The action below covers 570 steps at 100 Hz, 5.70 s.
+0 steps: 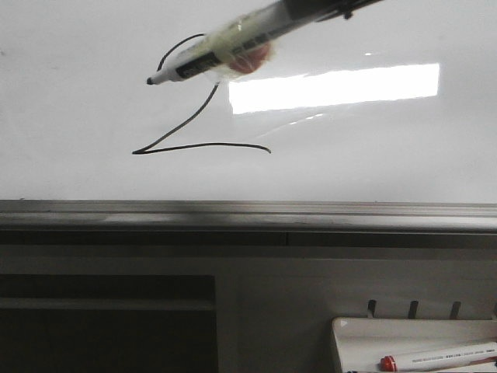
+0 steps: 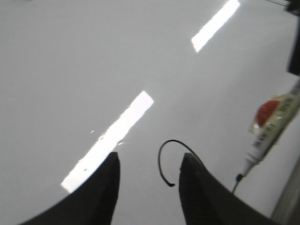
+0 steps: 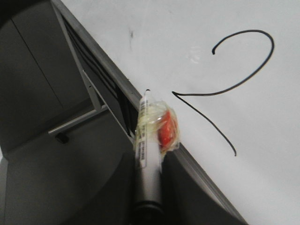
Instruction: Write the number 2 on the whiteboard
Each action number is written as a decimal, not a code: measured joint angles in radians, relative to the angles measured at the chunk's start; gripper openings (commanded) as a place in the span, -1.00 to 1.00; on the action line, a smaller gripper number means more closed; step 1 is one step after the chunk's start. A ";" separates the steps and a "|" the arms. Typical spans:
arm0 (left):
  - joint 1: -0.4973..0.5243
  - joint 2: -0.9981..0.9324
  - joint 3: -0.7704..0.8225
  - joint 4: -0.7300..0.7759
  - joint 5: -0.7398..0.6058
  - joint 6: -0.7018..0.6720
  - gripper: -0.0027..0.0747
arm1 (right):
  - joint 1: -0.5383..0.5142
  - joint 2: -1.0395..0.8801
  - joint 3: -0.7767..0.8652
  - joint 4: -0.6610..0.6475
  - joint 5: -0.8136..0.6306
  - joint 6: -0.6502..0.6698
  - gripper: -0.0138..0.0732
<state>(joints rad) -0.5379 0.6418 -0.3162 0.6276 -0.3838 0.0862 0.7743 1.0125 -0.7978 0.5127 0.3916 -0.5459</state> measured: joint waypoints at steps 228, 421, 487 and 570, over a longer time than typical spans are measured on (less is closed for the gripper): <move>-0.040 0.539 -0.092 -0.995 0.072 -0.233 -0.98 | -0.037 0.051 -0.195 -0.019 0.022 0.004 0.54; -0.040 0.282 -0.069 -0.834 0.156 -0.238 -0.98 | -0.037 -0.169 -0.025 -0.093 -0.060 0.008 -0.82; -0.040 -0.310 0.078 -0.555 0.244 -0.238 -0.98 | -0.037 -0.652 0.528 -0.100 -0.266 0.008 -0.82; 0.102 -0.445 0.184 -0.555 0.273 -0.123 -0.98 | -0.037 -0.652 0.564 -0.100 -0.239 0.008 -0.82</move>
<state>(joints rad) -0.4363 0.1969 -0.1320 0.0729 -0.1110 -0.0372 0.7375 0.3602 -0.2342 0.4127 0.1531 -0.5380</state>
